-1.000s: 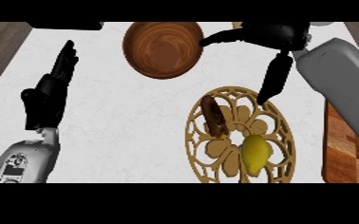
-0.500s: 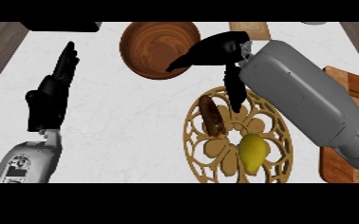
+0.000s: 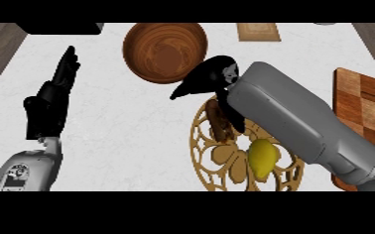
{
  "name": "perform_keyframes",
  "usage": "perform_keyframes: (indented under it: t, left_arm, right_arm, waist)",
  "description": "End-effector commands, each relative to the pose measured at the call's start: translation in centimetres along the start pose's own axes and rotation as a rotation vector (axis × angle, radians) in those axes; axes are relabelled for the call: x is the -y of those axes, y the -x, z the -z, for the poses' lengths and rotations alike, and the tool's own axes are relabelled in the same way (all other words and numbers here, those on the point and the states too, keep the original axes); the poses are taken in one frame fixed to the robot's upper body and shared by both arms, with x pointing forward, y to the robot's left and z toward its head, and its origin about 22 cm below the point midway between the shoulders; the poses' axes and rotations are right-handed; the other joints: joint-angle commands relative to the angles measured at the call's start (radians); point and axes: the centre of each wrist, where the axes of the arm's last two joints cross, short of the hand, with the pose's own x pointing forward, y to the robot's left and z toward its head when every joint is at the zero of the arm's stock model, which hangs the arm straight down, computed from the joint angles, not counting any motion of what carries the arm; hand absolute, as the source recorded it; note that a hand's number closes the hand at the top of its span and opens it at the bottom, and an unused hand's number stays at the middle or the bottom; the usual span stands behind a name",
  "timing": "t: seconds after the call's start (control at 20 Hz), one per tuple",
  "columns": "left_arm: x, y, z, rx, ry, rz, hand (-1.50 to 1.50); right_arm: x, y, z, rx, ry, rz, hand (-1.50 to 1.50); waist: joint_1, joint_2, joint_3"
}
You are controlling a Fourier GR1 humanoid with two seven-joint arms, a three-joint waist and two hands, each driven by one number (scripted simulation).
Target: Pick the sweet potato from the placemat and place it in the bowl
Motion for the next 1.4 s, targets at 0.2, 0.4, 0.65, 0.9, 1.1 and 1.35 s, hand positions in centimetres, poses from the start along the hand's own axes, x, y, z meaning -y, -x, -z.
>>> perform_keyframes:
  t: [0.2,0.4,0.65,0.9,1.1,1.35]
  left_arm:
    - [-1.5,-0.8,1.6,0.001,-0.001,-0.022,0.00]
    - [-1.3,0.0,0.7,-0.001,0.005,-0.010,0.00]
    - [0.8,0.6,-0.3,-0.007,0.017,-0.007,0.00]
    - [-1.0,0.2,-0.2,-0.002,0.005,-0.014,0.00]
    - [-0.8,0.8,0.3,0.004,-0.011,0.000,0.00]
    - [-1.5,-2.5,0.8,-0.007,0.015,-0.012,0.00]
  right_arm:
    - [-3.3,0.7,2.7,-0.152,-0.096,-0.070,-1.50]
    - [-4.8,0.4,3.9,-0.156,-0.091,-0.077,-1.50]
    - [-4.3,2.5,3.9,-0.150,-0.102,-0.039,-1.50]
    - [-5.2,2.5,5.9,-0.135,-0.104,-0.054,-1.50]
    - [-7.4,1.9,9.0,-0.130,-0.120,-0.072,-1.50]
    - [-8.3,2.6,8.4,-0.066,-0.097,-0.170,1.50]
  waist:
    - [-0.002,0.002,0.000]
    - [-0.003,0.001,0.000]
    - [0.003,0.003,0.000]
    - [0.003,0.002,0.000]
    - [0.007,0.004,0.000]
    - [0.004,0.002,0.001]
